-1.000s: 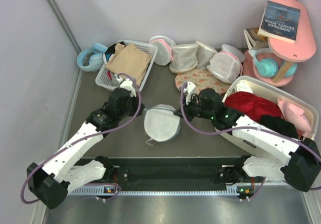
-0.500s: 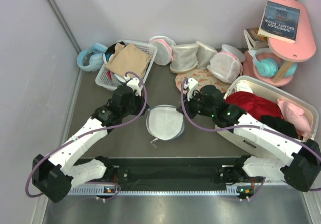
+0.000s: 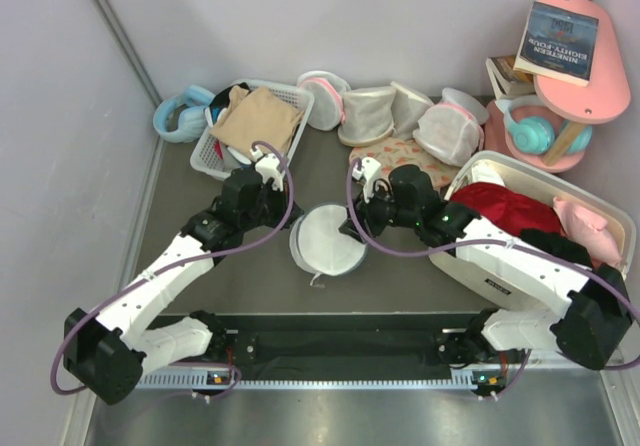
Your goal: Unzip the laundry bag and remove the bra
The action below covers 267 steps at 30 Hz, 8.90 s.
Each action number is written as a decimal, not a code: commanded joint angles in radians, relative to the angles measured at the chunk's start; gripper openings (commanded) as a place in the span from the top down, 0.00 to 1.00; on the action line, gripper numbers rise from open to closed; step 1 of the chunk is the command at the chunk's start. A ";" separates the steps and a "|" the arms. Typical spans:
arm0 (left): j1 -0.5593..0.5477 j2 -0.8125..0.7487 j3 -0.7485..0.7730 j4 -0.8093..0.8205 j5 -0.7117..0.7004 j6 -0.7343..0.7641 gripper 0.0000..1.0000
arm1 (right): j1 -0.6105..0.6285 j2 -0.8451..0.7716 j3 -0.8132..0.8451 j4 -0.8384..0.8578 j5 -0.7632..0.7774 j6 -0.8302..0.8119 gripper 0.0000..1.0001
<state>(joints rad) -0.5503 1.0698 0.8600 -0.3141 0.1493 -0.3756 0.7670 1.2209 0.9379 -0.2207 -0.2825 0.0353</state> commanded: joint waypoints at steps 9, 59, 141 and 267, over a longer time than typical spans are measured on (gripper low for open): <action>0.004 -0.021 0.017 0.084 0.159 0.056 1.00 | -0.023 0.156 0.173 0.073 -0.092 -0.158 0.40; 0.004 -0.171 -0.082 -0.069 -0.119 -0.197 1.00 | -0.101 0.249 0.199 -0.011 0.121 -0.132 1.00; 0.078 -0.340 -0.194 0.039 0.022 -0.532 0.18 | 0.207 0.553 0.908 -0.508 0.391 0.244 0.51; 0.111 -0.096 -0.001 -0.341 -0.712 -0.272 0.09 | -0.132 0.342 0.360 -0.407 0.120 0.282 0.95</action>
<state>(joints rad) -0.4713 0.9466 0.8333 -0.6739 -0.5903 -0.6380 0.6498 1.6073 1.2442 -0.6056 -0.1967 0.3447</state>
